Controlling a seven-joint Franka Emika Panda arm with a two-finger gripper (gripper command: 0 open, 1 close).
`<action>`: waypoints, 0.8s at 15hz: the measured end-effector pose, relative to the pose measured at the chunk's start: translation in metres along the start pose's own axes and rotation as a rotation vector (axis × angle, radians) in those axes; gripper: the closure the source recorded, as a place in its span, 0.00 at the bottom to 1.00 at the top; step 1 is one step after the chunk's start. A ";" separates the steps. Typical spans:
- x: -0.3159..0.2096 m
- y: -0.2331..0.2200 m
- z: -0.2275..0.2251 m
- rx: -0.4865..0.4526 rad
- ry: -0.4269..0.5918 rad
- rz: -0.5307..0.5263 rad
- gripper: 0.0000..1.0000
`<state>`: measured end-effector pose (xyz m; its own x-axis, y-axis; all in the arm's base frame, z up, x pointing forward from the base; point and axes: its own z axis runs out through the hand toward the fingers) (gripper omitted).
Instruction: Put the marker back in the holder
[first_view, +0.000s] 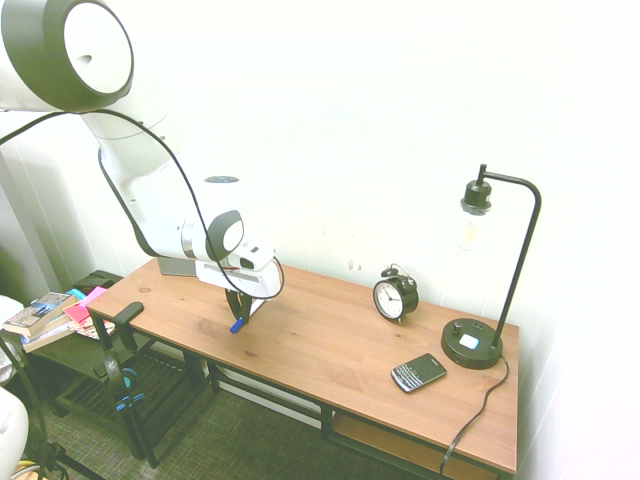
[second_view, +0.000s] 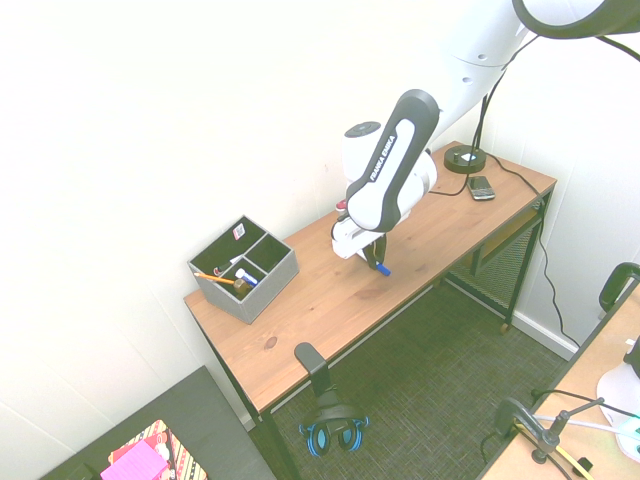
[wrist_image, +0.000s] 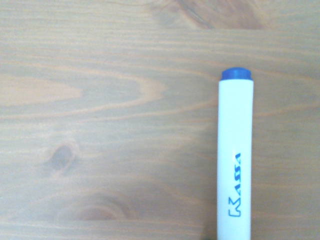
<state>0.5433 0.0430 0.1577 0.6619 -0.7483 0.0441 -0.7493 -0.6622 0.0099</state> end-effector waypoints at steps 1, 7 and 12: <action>0.000 0.000 0.000 0.001 -0.002 0.000 1.00; -0.006 -0.024 -0.074 -0.076 -0.128 -0.016 1.00; -0.025 -0.085 -0.161 -0.011 -0.436 0.058 1.00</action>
<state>0.5874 0.1244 0.3164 0.5643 -0.7324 -0.3810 -0.7841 -0.6198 0.0301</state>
